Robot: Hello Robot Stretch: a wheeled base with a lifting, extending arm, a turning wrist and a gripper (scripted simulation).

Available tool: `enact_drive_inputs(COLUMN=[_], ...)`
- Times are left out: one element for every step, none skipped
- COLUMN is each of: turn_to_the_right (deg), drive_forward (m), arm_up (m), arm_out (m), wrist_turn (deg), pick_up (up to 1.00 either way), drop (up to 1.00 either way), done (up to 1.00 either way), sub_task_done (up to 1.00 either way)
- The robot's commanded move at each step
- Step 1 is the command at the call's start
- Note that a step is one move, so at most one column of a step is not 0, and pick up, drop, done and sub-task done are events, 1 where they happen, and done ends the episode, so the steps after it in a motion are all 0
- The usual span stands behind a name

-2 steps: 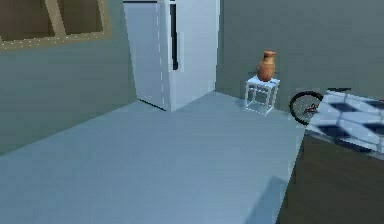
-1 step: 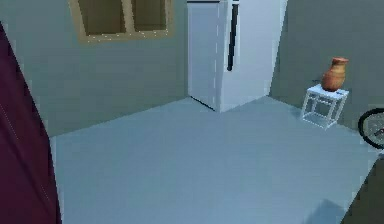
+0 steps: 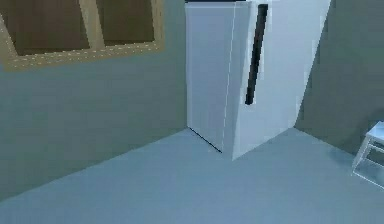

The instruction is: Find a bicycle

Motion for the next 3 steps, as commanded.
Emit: enact_drive_inputs(turn_to_the_right=[0.0, 45.0, 15.0], drive_forward=[0.1, 0.0, 0.0], arm_up=[0.0, 0.0, 0.0], arm_out=[0.0, 0.0, 0.0], wrist_turn=[0.0, 0.0, 0.0], pick_up=[0.0, 0.0, 0.0], drop=[0.0, 0.0, 0.0], done=[0.0, 0.0, 0.0], sub_task_done=[0.0, 0.0, 0.0])
